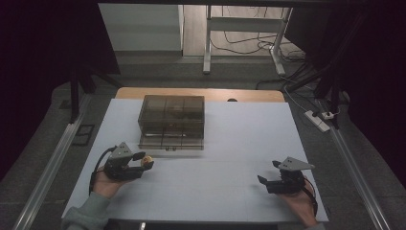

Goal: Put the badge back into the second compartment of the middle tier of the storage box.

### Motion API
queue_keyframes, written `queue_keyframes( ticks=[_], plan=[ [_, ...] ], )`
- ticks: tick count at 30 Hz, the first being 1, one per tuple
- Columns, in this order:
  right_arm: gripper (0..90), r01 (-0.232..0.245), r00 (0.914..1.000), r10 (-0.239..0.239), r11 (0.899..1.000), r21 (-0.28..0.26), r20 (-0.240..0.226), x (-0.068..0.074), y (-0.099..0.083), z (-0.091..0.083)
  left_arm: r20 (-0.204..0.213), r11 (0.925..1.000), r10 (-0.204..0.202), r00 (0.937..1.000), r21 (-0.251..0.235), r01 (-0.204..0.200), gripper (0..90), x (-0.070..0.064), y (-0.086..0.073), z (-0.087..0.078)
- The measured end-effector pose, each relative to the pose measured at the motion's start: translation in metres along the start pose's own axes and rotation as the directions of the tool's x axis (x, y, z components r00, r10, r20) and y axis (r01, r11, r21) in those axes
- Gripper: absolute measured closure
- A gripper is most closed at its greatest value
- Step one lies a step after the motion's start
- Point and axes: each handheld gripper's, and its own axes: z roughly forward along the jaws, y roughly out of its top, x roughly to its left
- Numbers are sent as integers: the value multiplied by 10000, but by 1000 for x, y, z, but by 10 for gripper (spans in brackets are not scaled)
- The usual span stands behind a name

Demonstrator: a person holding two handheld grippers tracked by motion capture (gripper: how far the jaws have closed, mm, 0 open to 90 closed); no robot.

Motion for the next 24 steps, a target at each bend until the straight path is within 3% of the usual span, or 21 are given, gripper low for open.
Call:
queue_keyframes(
  ticks=[6,24],
  plan=[
    [156,-5,10000,5,10000,10,-11,0,0,0,22,9992,-179,9998,-352,180,469,1,3,-1],
    [157,-7,10000,7,10000,21,-2,0,0,0,13,9970,-189,9998,-744,189,468,6,19,7]
  ],
)
